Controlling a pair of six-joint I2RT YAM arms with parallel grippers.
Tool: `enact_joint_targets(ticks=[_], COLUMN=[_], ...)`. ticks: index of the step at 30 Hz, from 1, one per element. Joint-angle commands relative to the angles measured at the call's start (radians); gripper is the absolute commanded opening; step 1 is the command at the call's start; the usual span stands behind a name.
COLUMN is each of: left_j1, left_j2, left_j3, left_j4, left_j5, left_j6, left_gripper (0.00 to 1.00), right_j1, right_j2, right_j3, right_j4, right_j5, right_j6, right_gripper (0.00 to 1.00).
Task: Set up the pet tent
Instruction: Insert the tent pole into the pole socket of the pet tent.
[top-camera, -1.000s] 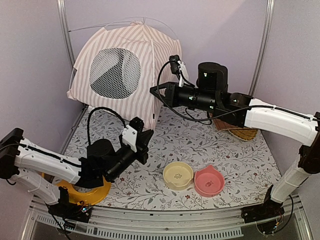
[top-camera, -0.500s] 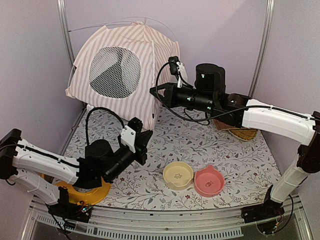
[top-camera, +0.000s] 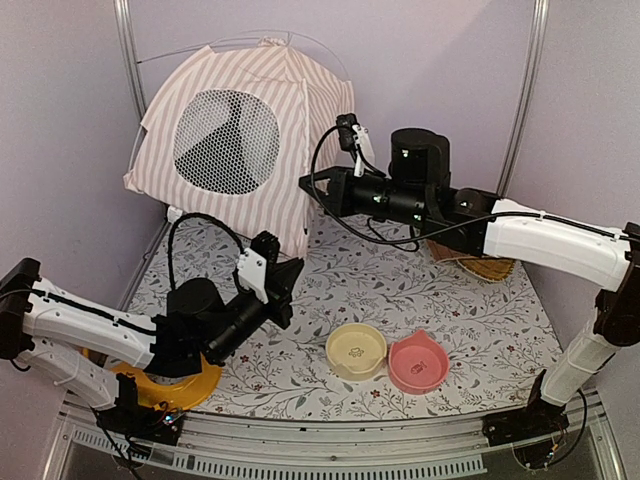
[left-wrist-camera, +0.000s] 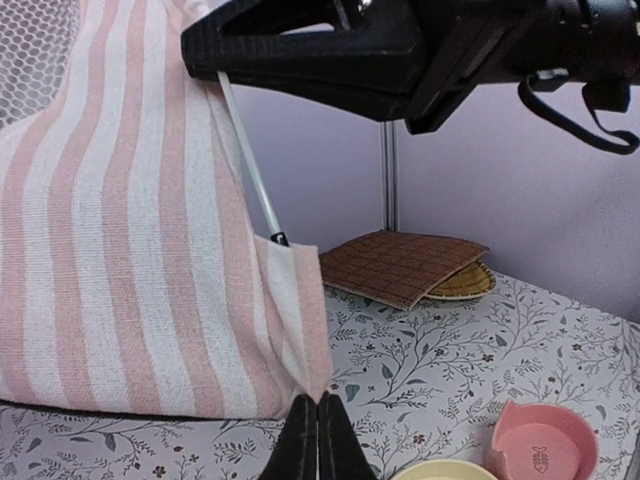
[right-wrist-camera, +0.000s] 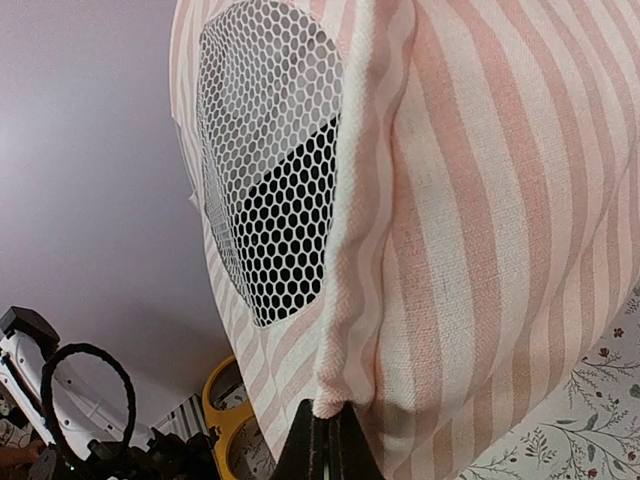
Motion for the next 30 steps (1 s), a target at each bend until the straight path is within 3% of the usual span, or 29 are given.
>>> enact_joint_targets(ticks=[1,16,17,19,22,30], left_j1=[-0.003,0.047,0.048,0.048,0.047,0.051], left_j2=[-0.006,-0.012,-0.020,-0.041,-0.092,-0.298], left_j3=[0.028,0.069,0.073,0.084,0.095,0.184], left_j4=[0.001,-0.036,-0.055,-0.101,-0.181,-0.407], left_j5=[0.053,0.080,0.084,0.102,0.133,0.148], left_j6=[-0.037,-0.132,-0.139,-0.148,-0.160,-0.150], left_gripper=[0.00,0.00,0.03,0.23,0.36,0.48], right_j1=[0.014,0.045,0.045,0.044,0.043,0.029], right_j2=[0.020,0.005,0.000,-0.013,-0.035,-0.073], right_j3=[-0.019,-0.119,-0.122,-0.126,-0.138,-0.171], right_j4=[0.097,0.048,0.035,0.013,-0.013,-0.088], right_j5=[0.032,0.041,0.051,0.061,0.061,0.052], right_j6=[-0.003,0.008,-0.003,-0.043,-0.090,-0.217], right_gripper=[0.00,0.00,0.00,0.00,0.00,0.00])
